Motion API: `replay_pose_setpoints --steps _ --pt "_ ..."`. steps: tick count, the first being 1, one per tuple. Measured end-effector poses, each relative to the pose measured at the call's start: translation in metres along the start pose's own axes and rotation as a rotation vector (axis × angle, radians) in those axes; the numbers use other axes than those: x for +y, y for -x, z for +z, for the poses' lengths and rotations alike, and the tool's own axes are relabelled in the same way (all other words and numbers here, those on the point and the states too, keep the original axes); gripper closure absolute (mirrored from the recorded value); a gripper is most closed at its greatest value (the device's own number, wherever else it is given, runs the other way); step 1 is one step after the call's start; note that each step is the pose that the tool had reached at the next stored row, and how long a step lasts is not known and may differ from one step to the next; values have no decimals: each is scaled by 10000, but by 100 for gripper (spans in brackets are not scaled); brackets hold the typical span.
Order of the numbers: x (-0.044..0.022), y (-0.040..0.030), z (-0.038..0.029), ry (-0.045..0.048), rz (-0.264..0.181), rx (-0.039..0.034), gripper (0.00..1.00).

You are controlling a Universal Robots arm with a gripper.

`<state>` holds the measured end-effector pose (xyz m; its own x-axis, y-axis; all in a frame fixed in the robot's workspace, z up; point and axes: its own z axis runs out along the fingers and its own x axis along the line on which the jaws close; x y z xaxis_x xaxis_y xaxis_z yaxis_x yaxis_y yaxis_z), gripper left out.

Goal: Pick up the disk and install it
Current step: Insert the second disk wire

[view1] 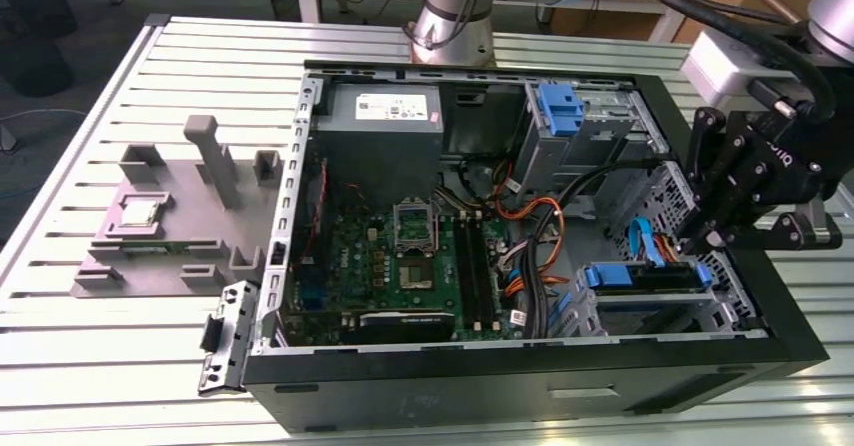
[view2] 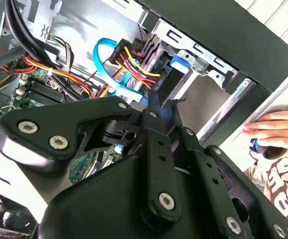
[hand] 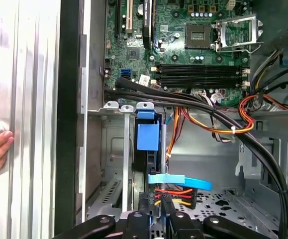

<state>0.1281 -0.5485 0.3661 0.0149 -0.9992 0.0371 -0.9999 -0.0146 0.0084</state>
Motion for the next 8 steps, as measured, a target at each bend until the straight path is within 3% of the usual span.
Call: replay_pose_setpoints --steps 8 --pt "0 -1 -35 -5 0 -1 76"
